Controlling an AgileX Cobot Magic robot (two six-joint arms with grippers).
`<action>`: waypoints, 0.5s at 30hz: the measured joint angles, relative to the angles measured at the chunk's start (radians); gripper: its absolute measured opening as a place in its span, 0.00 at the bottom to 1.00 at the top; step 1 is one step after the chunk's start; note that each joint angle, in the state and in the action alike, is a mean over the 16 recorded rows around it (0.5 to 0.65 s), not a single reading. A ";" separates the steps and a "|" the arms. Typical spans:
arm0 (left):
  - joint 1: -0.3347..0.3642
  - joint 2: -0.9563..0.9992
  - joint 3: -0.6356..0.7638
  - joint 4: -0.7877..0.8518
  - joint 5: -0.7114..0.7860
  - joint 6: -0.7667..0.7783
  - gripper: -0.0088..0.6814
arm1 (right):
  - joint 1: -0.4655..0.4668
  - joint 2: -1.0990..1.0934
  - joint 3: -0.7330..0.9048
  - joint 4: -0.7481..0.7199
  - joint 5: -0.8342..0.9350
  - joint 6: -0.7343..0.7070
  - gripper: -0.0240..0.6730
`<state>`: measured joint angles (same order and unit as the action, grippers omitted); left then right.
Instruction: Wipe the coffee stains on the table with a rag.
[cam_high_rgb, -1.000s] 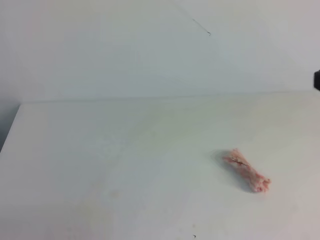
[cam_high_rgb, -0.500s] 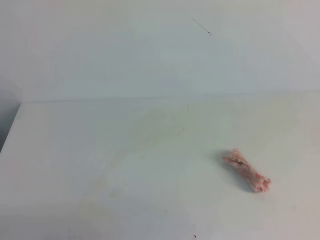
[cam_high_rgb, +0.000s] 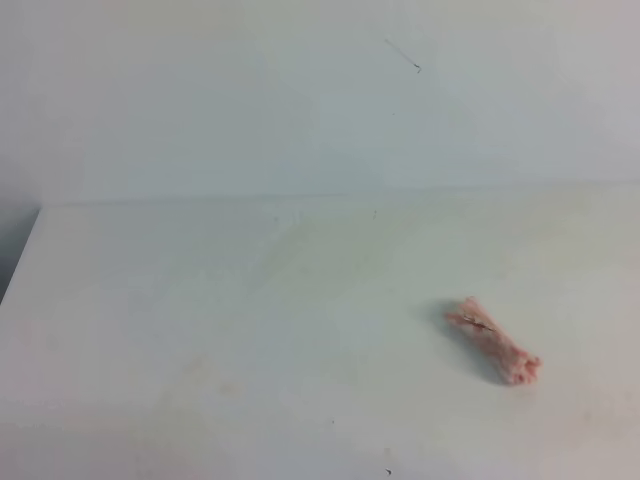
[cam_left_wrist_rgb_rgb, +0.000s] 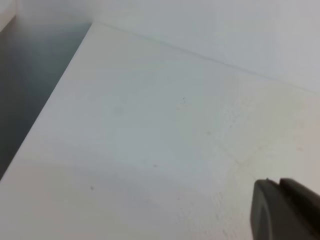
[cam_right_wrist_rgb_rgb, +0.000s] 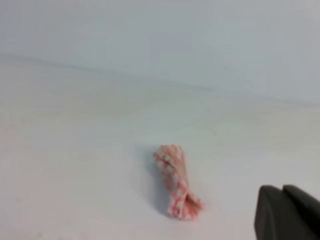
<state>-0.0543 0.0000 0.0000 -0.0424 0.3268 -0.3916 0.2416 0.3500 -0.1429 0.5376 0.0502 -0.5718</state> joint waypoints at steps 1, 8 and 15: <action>0.000 0.000 0.000 0.000 0.000 0.000 0.01 | -0.017 -0.042 0.020 0.000 0.000 0.000 0.03; 0.000 0.000 0.000 0.000 0.000 0.000 0.01 | -0.139 -0.278 0.130 0.005 0.011 -0.001 0.03; 0.000 0.000 0.000 0.000 0.000 0.000 0.01 | -0.198 -0.369 0.174 0.011 0.035 -0.003 0.03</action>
<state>-0.0543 -0.0001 0.0000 -0.0424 0.3268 -0.3916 0.0438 -0.0188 0.0315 0.5486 0.0848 -0.5749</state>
